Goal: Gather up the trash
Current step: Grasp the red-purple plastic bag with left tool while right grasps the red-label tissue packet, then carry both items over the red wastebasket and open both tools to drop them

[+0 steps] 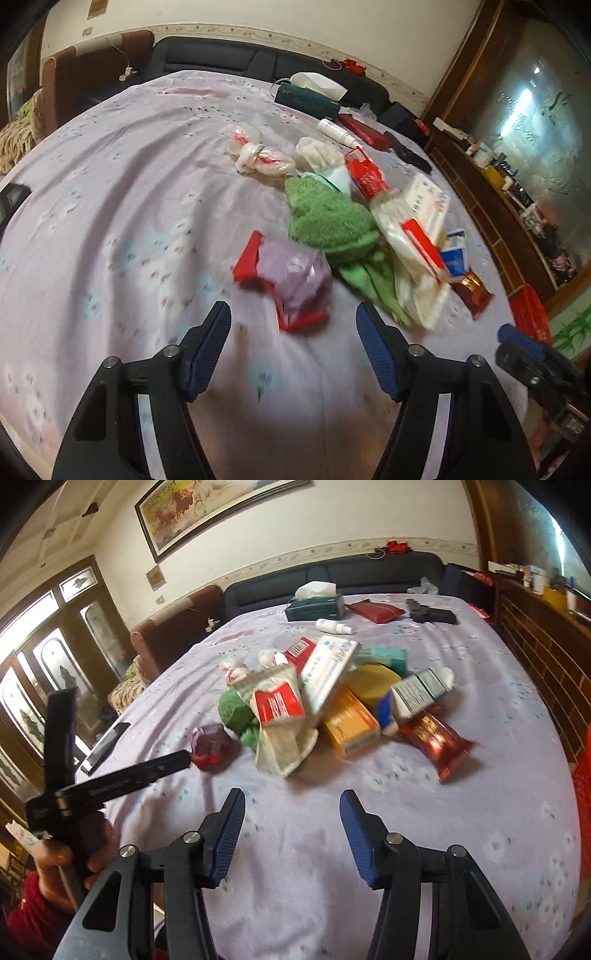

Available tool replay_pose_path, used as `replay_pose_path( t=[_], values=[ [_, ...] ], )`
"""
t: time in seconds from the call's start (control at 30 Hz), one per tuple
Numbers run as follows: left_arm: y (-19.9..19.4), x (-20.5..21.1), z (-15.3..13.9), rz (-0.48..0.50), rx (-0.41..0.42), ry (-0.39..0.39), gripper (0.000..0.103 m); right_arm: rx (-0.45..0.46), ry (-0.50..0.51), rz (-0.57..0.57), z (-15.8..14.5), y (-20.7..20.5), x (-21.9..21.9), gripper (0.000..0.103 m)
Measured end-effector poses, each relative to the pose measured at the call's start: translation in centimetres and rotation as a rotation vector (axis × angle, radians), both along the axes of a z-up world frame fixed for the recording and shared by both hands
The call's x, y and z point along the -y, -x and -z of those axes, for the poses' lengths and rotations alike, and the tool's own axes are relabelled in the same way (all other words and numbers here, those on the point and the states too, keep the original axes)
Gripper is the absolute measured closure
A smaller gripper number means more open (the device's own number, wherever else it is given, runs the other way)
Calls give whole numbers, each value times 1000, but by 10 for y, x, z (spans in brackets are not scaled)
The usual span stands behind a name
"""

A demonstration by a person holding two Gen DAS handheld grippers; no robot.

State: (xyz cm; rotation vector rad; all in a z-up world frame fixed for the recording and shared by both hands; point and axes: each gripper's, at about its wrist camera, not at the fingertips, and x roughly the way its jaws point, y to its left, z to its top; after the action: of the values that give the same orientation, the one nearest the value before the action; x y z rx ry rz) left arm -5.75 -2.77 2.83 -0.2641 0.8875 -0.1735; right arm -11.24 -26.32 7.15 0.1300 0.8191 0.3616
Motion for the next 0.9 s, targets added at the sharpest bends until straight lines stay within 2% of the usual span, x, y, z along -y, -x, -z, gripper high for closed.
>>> replay_pose_path(
  t=[0.03,0.07,0.13,0.23,0.3,0.47,0.5,0.53,0.73,0.9],
  values=[
    [-7,2,4,-4,-13,-9,41,5,9,-4,-1,-5,-3,45],
    [-13,3,7,2,-31,-4,53,6,17,-14,-1,-13,-8,45],
    [-25,5,15,15,-65,12,57,-8,6,-39,0,-26,-13,45],
    [-34,10,17,11,-49,-20,60,-46,13,-59,8,-50,-22,45],
    [-35,9,16,16,-43,-20,76,-48,28,-57,12,-63,-27,45],
    [-34,7,18,35,-19,-14,78,-40,105,-71,23,-85,-46,46],
    [-33,7,17,39,-8,-14,78,-46,121,-66,26,-88,-49,56],
    [-30,7,14,37,7,-28,78,-46,138,-56,28,-88,-50,57],
    [-7,9,-4,71,87,-41,78,23,93,-50,13,-60,-45,58],
    [9,32,-29,158,144,-29,78,64,3,1,-8,-35,-16,58]
  ],
)
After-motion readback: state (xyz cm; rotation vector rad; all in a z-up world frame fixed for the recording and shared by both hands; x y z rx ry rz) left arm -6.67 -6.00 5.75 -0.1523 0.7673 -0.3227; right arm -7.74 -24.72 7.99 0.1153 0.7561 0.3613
